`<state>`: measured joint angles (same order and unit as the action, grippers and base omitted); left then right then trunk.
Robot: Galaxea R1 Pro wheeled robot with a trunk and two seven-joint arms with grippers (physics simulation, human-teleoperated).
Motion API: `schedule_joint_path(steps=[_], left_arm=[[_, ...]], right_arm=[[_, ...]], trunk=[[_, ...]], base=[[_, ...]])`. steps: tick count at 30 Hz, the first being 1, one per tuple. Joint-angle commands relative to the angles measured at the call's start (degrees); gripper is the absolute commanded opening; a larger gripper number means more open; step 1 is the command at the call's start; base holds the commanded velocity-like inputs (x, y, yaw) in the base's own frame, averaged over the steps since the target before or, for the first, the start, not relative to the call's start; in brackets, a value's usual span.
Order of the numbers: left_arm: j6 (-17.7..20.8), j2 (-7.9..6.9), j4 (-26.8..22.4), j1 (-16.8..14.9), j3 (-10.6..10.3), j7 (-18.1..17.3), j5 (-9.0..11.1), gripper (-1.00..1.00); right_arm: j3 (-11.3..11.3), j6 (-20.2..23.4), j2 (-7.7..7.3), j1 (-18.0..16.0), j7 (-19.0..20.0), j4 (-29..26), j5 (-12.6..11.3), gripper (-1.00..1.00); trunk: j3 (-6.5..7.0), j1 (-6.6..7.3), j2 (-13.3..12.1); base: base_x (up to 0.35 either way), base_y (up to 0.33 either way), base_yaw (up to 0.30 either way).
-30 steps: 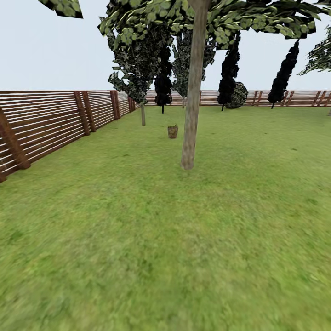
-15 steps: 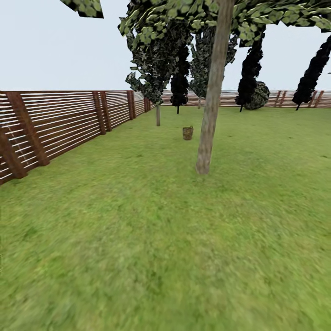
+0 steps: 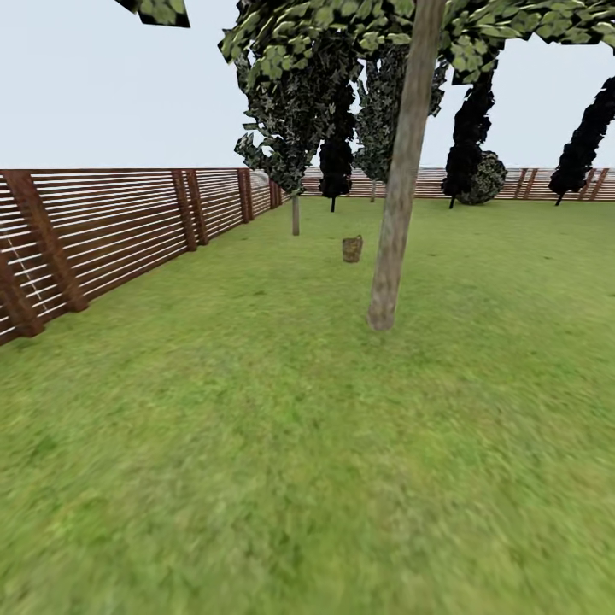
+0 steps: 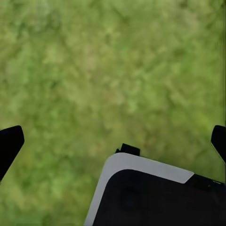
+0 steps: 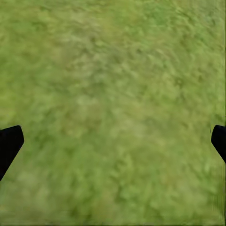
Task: Take the three Easter eggs out of the wicker basket on the lawn in the garden, then place them on the lawn next to a single tree (choose any tree) so that all three eggs are next to the same tree and none are left in the basket.
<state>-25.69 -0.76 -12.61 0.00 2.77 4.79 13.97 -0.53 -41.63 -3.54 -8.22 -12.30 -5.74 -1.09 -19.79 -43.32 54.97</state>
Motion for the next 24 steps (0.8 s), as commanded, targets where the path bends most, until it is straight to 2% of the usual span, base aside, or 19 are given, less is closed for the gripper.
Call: schedule_joint_path(steps=[1, 8, 24], left_arm=[[-0.09, 0.04, -0.05, 0.0, 0.23, 0.05, -0.17, 1.0], [-0.17, 0.08, -0.05, 0.0, 0.22, 0.05, -0.18, 1.0], [-0.25, -0.11, -0.14, 0.0, 0.34, 0.06, -0.17, 1.0]], right_arm=[[0.05, -0.19, 0.07, -0.04, 0.0, 1.57, -0.09, 1.0], [0.05, -0.03, 0.42, -0.04, 0.2, 6.14, -0.14, 1.0], [0.14, -0.03, 0.48, -0.04, 0.26, 6.53, -0.14, 1.0]], trunk=[[-0.05, -0.04, 0.03], [-0.05, -0.04, 0.03], [-0.05, -0.04, 0.03]], base=[[0.324, 0.0, 0.0], [0.324, 0.0, 0.0], [0.324, 0.0, 0.0]])
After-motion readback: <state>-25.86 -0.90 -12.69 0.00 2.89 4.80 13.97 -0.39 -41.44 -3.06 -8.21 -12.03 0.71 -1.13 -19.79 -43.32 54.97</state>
